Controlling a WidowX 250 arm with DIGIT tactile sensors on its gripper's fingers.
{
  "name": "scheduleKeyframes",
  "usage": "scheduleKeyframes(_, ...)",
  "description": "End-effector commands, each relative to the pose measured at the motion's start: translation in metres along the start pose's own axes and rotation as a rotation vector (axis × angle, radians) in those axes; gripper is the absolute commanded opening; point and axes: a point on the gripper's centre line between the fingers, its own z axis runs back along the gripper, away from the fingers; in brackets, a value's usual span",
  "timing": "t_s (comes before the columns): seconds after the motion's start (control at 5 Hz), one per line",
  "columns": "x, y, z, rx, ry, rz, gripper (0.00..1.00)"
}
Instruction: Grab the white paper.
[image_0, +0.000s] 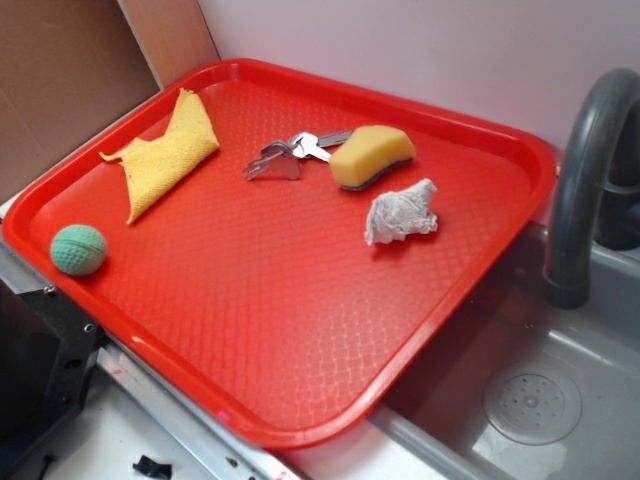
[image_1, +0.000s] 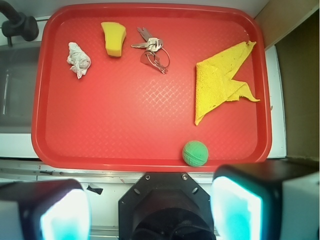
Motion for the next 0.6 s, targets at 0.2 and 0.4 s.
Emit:
scheduleKeyframes(0.2, 0.023, -0.011, -0.013, 0.011, -0.116, -0.102, 1.00)
scheduleKeyframes(0.4, 0.044, -0.031, -0.030, -0.017, -0.130, -0.309, 1.00)
